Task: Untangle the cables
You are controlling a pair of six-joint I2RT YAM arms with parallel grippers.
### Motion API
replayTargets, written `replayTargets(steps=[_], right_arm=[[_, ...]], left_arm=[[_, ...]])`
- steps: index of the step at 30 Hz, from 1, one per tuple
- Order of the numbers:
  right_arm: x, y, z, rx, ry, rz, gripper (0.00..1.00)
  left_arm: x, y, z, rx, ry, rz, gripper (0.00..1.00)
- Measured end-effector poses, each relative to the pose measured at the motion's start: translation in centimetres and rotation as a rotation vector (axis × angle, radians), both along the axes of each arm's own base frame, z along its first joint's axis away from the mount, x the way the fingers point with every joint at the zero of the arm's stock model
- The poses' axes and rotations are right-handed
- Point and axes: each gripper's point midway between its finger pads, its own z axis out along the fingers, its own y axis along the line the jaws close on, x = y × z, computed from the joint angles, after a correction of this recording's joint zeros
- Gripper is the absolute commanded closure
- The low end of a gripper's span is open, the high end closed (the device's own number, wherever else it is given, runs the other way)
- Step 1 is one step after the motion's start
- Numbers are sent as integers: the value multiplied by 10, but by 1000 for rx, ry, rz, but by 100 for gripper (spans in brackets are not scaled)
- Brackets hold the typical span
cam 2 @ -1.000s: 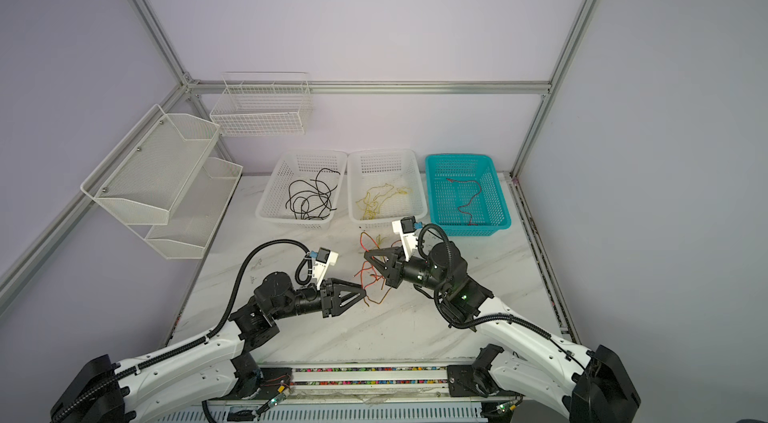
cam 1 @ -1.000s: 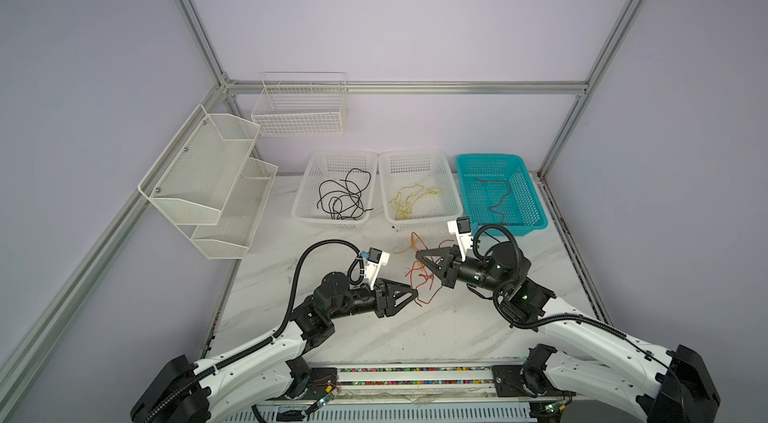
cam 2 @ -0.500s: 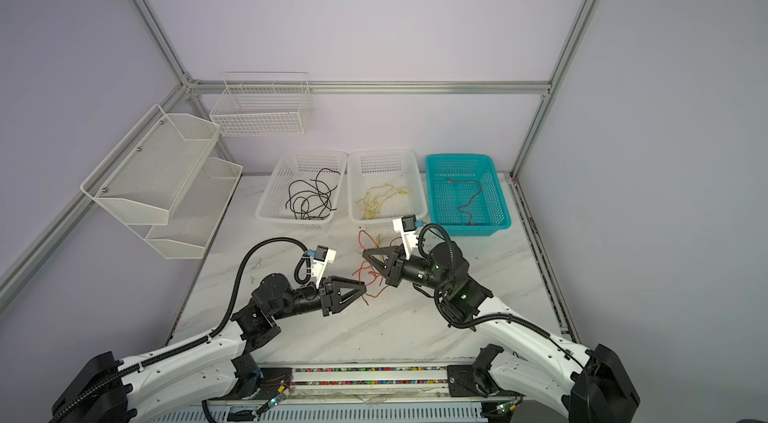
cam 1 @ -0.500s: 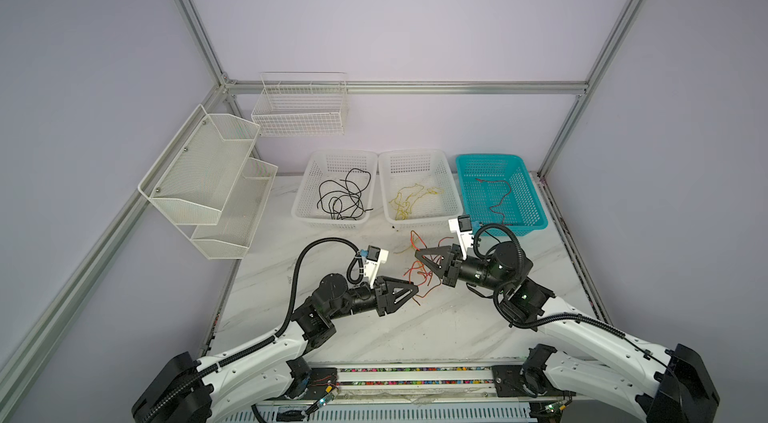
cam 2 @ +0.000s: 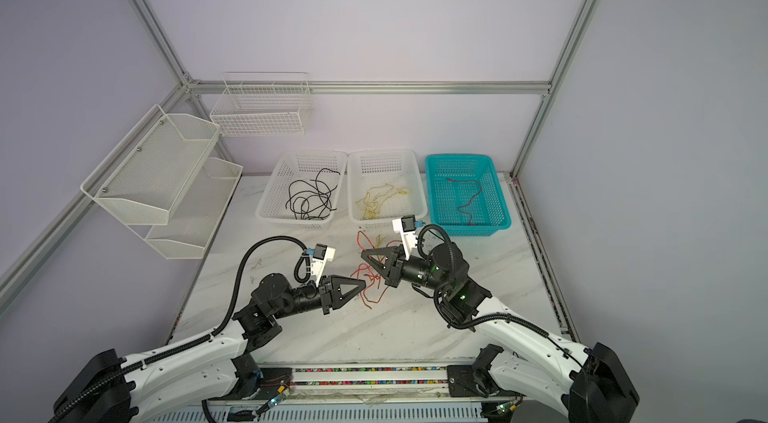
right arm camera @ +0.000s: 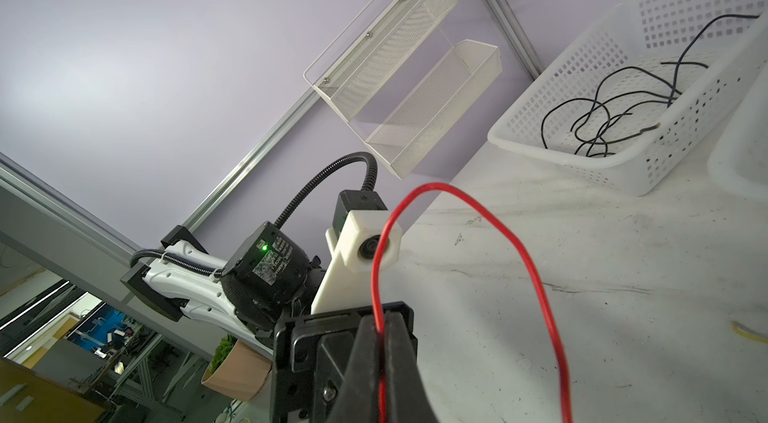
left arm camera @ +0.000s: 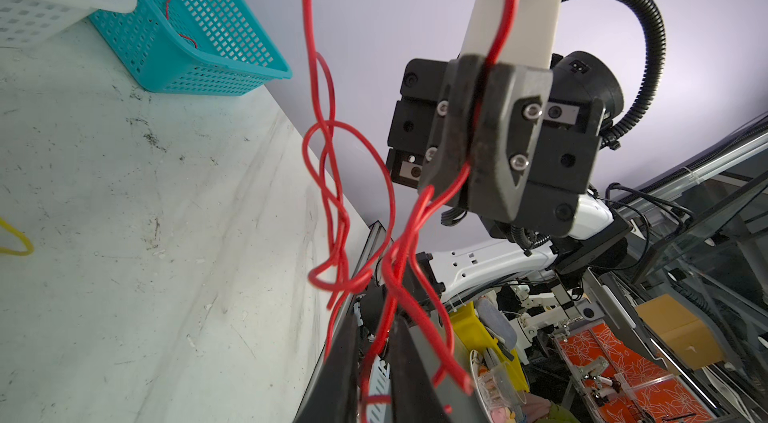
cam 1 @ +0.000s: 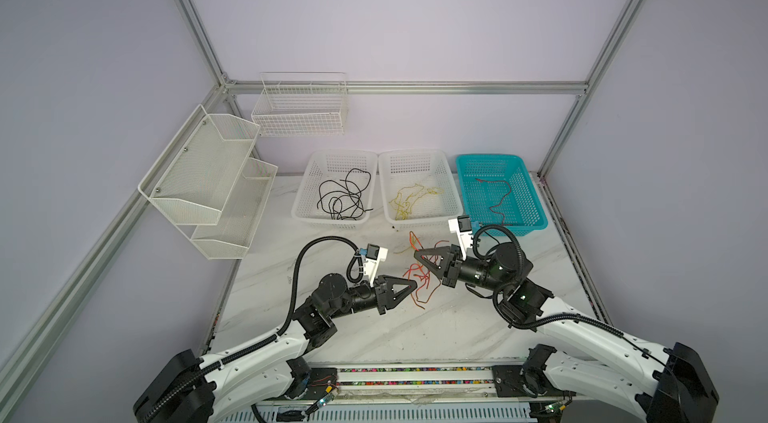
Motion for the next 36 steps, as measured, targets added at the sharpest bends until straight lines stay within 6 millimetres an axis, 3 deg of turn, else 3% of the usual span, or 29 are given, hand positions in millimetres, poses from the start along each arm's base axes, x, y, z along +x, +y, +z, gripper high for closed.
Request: replayTargets(steps=[3,12,19,23,26,29,36], right_arm=[[0,0,0,0,0,0,100],[12,-17,5,-57,6,-146,100],[25,-39,-6,-167,75,-314,100],[34,-56,-18,-219,113,-423,100],[50,-85,2,-168,95,-581,100],[53,-96,24,-119,70,-633,100],[62,-95,8,-171,97,-665,100]], left_arm=[[0,0,0,0,-1,2,100],[-2,3,-9,19,11,14,100],[2,18,-12,13,-5,94,100],[4,28,-25,51,11,147,100],[3,40,-62,149,82,191,100],[0,51,-85,212,128,225,100],[0,70,-78,201,108,305,100]])
